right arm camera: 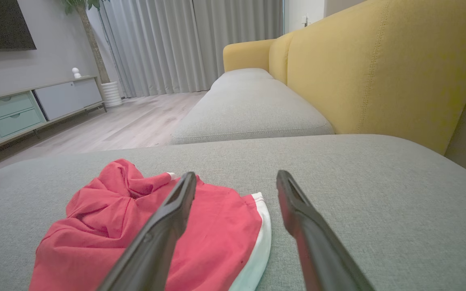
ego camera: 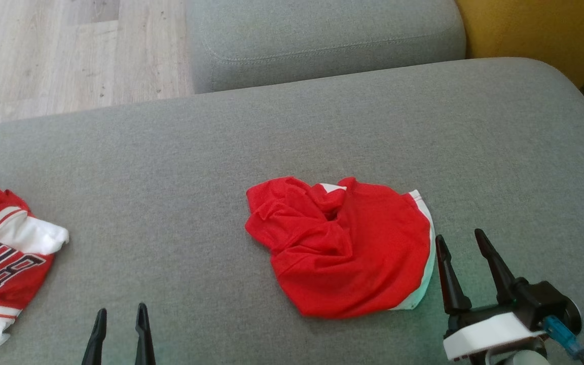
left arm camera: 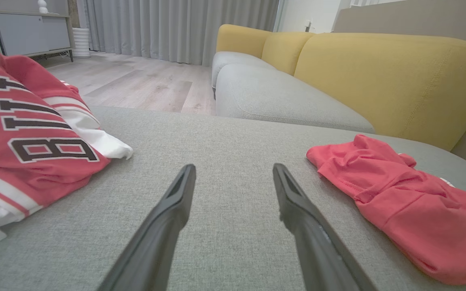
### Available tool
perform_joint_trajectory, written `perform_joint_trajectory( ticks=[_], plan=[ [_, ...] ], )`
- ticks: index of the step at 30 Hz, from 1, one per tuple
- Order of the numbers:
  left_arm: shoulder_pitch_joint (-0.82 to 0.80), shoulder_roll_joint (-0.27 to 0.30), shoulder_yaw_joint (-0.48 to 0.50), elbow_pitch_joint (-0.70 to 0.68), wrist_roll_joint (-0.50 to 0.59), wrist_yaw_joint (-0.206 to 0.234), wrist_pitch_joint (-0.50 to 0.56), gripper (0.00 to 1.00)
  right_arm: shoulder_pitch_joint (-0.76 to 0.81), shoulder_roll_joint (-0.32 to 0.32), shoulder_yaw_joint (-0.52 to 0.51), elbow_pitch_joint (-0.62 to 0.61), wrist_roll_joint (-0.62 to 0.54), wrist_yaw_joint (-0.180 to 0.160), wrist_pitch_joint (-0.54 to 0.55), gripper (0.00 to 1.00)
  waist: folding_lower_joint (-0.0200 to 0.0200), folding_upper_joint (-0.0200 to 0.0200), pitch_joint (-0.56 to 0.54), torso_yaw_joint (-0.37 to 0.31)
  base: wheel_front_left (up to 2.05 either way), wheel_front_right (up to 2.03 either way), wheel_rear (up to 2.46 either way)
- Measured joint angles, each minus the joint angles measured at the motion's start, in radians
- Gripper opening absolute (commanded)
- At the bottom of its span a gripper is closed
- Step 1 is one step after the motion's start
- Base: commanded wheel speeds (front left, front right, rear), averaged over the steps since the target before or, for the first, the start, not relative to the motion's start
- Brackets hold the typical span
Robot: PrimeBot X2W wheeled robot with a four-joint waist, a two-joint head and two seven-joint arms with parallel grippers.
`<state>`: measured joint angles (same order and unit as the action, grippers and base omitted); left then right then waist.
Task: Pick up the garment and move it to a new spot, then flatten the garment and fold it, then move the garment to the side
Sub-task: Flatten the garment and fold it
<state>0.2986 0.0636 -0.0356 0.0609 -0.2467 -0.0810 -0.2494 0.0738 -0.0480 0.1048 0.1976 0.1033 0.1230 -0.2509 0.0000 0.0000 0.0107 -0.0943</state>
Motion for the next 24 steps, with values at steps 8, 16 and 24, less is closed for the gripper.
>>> perform_joint_trajectory(
  ticks=[8,16,24],
  plan=[
    [0.000,-0.003,-0.005,0.001,0.002,-0.008,0.000,1.00,0.000,0.000,0.000,0.000,0.002,0.000,0.000,1.00,0.0000,0.0000,0.001,-0.003,0.00,0.00,0.00],
    [-0.021,-0.004,-0.115,0.047,-0.050,-0.026,0.003,1.00,-0.003,0.000,0.026,-0.002,0.001,0.000,0.000,1.00,0.0000,0.0000,0.011,-0.030,0.00,0.00,0.00],
    [-0.185,-0.007,-0.329,0.173,-0.229,-0.043,0.131,1.00,-0.033,0.000,0.047,-0.013,0.002,0.000,0.000,1.00,0.0000,0.0000,0.049,-0.092,0.00,0.00,0.00]
  ],
)
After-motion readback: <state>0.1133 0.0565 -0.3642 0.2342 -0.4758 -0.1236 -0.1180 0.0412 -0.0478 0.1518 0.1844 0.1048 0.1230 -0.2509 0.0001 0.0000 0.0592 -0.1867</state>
